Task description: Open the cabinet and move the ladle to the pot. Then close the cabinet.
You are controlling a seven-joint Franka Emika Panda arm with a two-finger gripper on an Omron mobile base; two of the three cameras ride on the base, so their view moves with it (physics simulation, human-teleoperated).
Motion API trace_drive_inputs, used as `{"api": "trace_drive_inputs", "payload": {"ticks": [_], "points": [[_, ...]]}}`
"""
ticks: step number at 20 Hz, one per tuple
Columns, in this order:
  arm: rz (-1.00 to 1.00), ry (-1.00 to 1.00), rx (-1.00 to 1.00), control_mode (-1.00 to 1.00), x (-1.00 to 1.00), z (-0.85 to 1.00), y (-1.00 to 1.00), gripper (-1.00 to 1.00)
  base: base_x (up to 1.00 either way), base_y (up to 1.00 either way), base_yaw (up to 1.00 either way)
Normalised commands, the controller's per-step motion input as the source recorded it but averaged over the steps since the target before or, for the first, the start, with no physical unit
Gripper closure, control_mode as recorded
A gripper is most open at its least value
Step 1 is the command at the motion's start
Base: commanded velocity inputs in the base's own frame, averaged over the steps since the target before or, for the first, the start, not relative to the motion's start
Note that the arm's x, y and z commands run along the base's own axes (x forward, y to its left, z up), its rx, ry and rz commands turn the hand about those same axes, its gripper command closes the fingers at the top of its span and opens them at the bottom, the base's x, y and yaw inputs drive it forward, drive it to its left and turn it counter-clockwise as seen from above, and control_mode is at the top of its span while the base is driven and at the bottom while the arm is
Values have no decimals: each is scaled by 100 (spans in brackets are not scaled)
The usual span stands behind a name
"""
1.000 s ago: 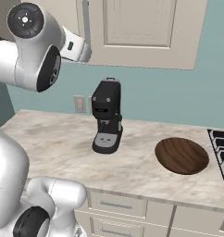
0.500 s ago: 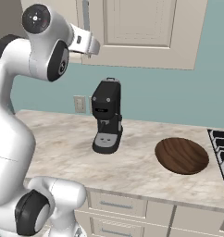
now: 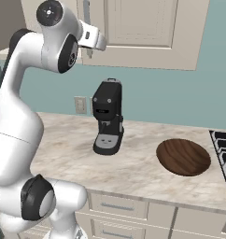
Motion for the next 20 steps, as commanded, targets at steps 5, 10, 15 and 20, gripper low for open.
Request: {"api": "trace_drive_inputs", "payload": {"ticks": [5, 10, 15, 20], "points": [[0, 0, -2, -100, 39, -12, 0, -100, 0, 0, 0], [0, -3, -4, -100, 28, -15, -1, -100, 0, 0, 0], [0, -5, -4, -100, 37, -9, 0, -100, 0, 0, 0], [0, -1, 0, -100, 50, -6, 0, -100, 0, 0, 0]]}}
